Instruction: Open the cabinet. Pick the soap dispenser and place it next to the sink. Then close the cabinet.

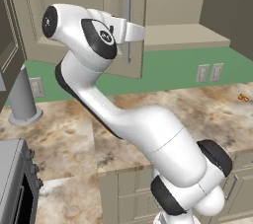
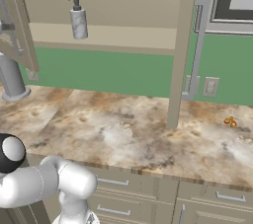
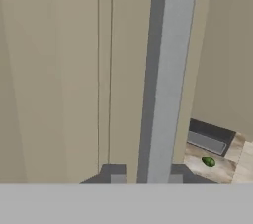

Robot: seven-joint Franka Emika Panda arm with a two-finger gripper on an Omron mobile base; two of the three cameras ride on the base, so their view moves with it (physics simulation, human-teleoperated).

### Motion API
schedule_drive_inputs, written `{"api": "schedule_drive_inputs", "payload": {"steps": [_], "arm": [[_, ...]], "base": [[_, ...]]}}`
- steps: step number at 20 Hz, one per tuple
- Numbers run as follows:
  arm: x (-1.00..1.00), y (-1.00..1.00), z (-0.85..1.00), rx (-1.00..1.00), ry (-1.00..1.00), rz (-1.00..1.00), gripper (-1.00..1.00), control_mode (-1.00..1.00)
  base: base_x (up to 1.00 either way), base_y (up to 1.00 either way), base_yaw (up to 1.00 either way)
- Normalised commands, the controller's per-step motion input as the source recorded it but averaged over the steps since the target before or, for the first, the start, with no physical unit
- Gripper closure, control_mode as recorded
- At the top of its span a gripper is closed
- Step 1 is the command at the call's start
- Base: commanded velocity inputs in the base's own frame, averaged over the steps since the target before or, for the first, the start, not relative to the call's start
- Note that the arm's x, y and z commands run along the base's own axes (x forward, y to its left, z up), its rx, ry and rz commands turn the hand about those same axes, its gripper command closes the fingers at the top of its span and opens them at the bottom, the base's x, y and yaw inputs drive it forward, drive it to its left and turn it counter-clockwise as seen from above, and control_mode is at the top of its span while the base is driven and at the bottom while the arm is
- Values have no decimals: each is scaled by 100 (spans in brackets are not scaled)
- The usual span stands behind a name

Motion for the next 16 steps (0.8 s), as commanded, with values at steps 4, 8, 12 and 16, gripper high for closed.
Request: {"api": "schedule_drive_inputs", "payload": {"steps": [4, 8, 12, 16], "arm": [[-31, 43, 3, 5, 0, -5, 100, -100], [-31, 45, 2, 6, 0, 0, 100, -100], [-33, 40, 0, 7, 0, 0, 100, -100], [-36, 34, -5, 9, 0, 6, -100, -100]], "base": [[0, 0, 0], [0, 0, 0], [0, 0, 0], [0, 0, 0]]}}
